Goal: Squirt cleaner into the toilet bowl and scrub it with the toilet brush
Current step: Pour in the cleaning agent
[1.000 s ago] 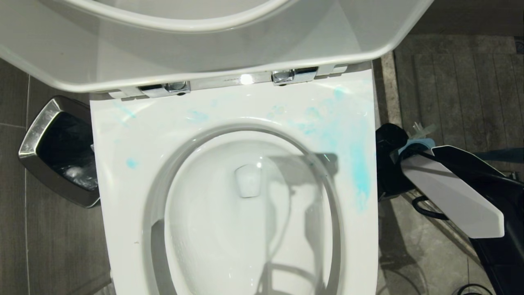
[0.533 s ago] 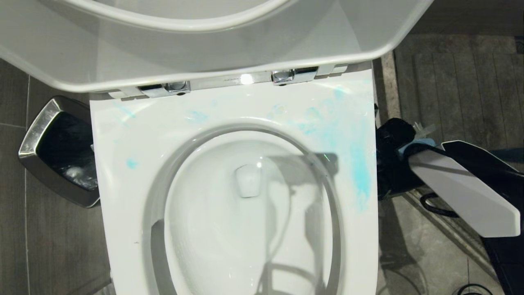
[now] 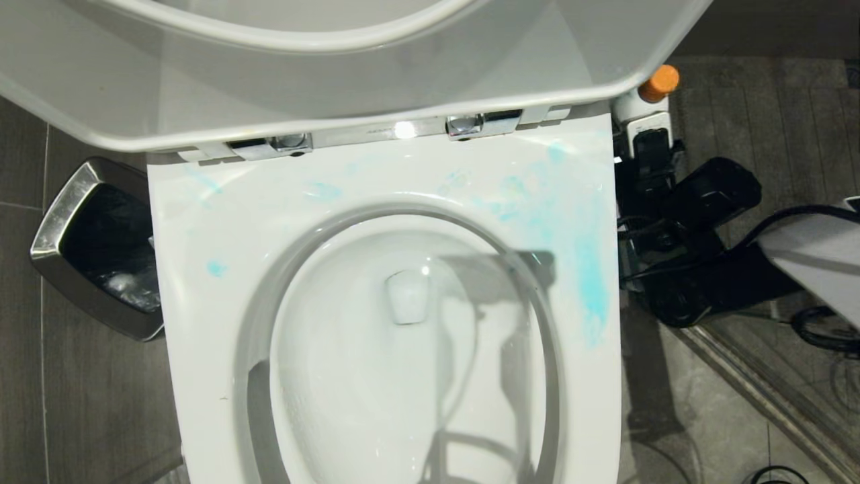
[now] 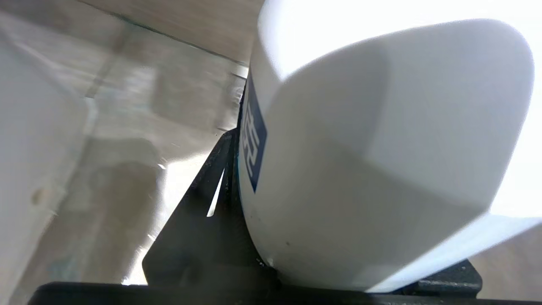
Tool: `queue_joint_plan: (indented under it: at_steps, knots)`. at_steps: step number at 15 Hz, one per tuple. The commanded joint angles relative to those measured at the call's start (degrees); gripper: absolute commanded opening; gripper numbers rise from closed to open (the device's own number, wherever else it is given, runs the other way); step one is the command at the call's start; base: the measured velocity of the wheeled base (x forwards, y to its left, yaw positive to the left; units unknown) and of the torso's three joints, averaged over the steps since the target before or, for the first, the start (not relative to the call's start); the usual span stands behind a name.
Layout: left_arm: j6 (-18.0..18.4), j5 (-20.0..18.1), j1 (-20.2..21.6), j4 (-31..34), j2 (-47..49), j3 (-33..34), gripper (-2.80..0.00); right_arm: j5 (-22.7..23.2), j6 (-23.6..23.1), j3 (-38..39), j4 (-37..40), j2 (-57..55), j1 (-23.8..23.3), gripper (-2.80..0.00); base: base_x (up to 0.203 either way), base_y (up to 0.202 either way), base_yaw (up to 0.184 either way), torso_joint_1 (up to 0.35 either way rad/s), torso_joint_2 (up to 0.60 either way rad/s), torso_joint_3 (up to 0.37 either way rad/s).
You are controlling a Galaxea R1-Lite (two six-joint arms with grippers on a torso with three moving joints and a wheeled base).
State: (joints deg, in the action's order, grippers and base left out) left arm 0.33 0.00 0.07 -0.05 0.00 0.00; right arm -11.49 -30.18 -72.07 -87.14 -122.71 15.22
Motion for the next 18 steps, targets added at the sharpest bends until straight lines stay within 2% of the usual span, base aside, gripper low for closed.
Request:
queue_joint_plan:
  at_steps: [1,5,7,12,13,16,17,18]
  knots:
    - [0.0,0.1,0.0,0.0,0.0,0.0,-2.8,-3.5,-0.2,8.0,-0.5,11.4,0.7,-2.8,0.0,0.0,0.0,0.0,0.0,0.0]
    - [0.0,0.0,0.0,0.0,0.0,0.0,-2.8,-11.2,-0.2,16.7,-0.5,23.4,2.5,-2.8,0.0,0.0,0.0,0.0,0.0,0.0]
    - [0.0,0.0,0.0,0.0,0.0,0.0,-2.8,-12.7,-0.1,18.2,2.5,29.1,2.9,-2.8,0.0,0.0,0.0,0.0,0.0,0.0]
    - [0.0,0.1,0.0,0.0,0.0,0.0,-2.8,-12.9,3.2,22.7,25.3,45.1,5.8,-2.8,0.0,0.0,0.0,0.0,0.0,0.0]
    - [0.0,0.0,0.0,0.0,0.0,0.0,-2.8,-11.2,5.0,23.2,29.3,47.7,6.3,-2.8,0.0,0.0,0.0,0.0,0.0,0.0]
    - [0.0,0.1,0.0,0.0,0.0,0.0,-2.8,1.7,7.0,24.4,41.0,54.5,6.6,-2.8,0.0,0.0,0.0,0.0,0.0,0.0]
    - [0.0,0.1,0.0,0.0,0.0,0.0,-2.8,4.5,7.0,24.7,44.0,55.9,6.7,-2.8,0.0,0.0,0.0,0.0,0.0,0.0]
    - [0.0,0.0,0.0,0.0,0.0,0.0,-2.8,4.8,6.7,24.7,44.6,56.3,6.7,-2.8,0.0,0.0,0.0,0.0,0.0,0.0]
